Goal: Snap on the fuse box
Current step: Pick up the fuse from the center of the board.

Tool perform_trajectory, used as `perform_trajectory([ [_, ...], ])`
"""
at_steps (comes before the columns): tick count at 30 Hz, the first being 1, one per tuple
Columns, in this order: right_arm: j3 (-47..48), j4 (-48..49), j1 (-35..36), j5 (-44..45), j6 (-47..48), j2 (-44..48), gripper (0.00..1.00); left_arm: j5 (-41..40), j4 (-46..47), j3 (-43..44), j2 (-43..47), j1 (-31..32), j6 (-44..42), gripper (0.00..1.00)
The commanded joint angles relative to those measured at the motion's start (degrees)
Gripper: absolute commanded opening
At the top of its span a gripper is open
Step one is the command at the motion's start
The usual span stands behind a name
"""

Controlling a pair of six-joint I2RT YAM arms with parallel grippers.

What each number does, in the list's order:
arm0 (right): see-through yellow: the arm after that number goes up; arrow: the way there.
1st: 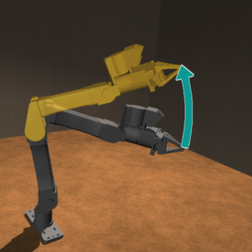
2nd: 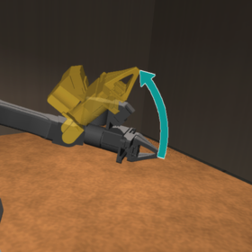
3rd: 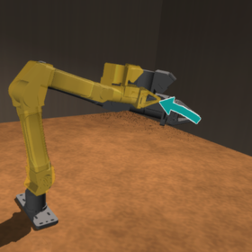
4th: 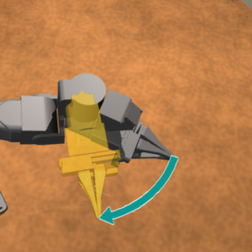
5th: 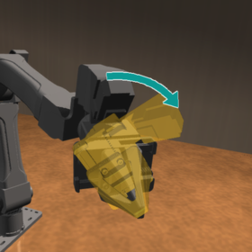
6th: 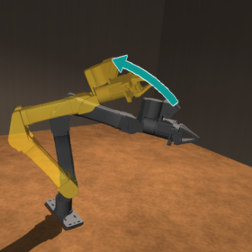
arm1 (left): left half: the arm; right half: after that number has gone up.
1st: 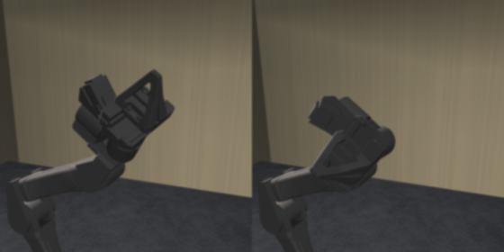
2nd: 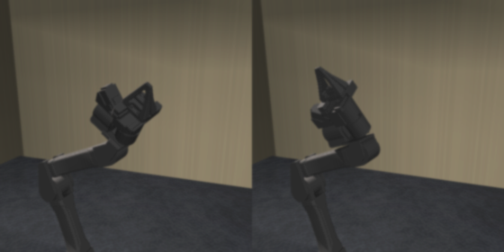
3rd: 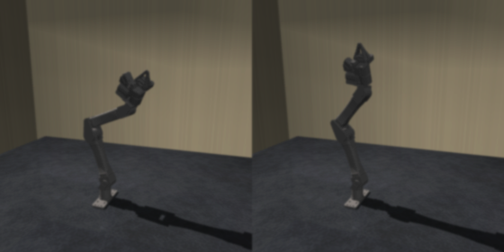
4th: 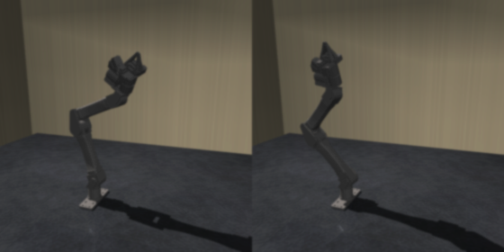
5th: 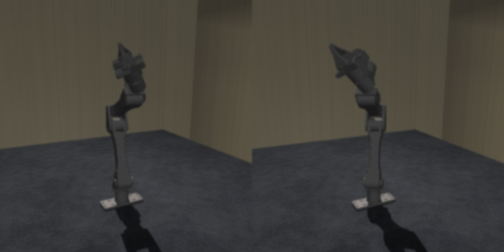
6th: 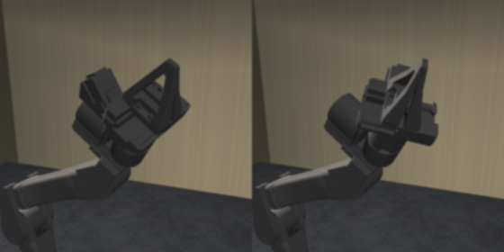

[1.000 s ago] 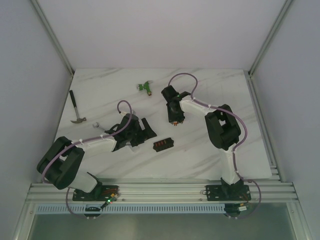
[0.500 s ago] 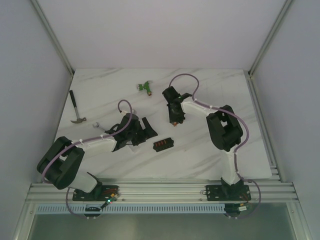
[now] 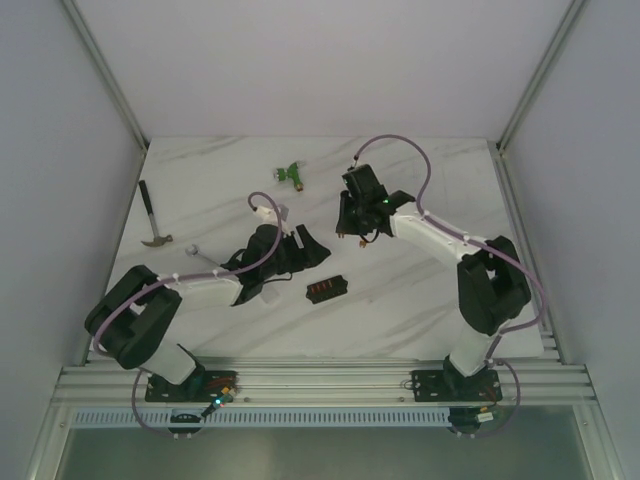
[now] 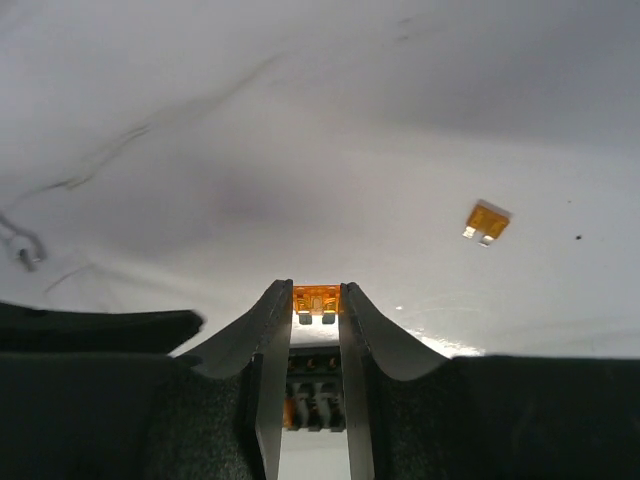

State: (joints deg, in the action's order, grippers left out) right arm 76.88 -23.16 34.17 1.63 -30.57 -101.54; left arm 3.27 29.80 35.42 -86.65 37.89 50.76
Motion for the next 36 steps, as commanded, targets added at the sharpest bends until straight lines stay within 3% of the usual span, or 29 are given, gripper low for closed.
perform_trajectory([
  [1,-3.22,4.78,-0.11,-3.52,-3.47,3.25,0.25,-3.36,9.65,1.49,-2.62,1.98,-4.25,0.75],
  [8,-6.8,8.36,-0.16,-7.29,-5.96,6.17,0.25,-5.88,17.61,0.95,-4.67,3.67,-5.26,0.66],
  [36,-11.46,14.09,-0.13,-13.63,-9.6,8.48,0.24,-6.43,19.59,2.33,-7.44,4.25,-6.27,0.19],
])
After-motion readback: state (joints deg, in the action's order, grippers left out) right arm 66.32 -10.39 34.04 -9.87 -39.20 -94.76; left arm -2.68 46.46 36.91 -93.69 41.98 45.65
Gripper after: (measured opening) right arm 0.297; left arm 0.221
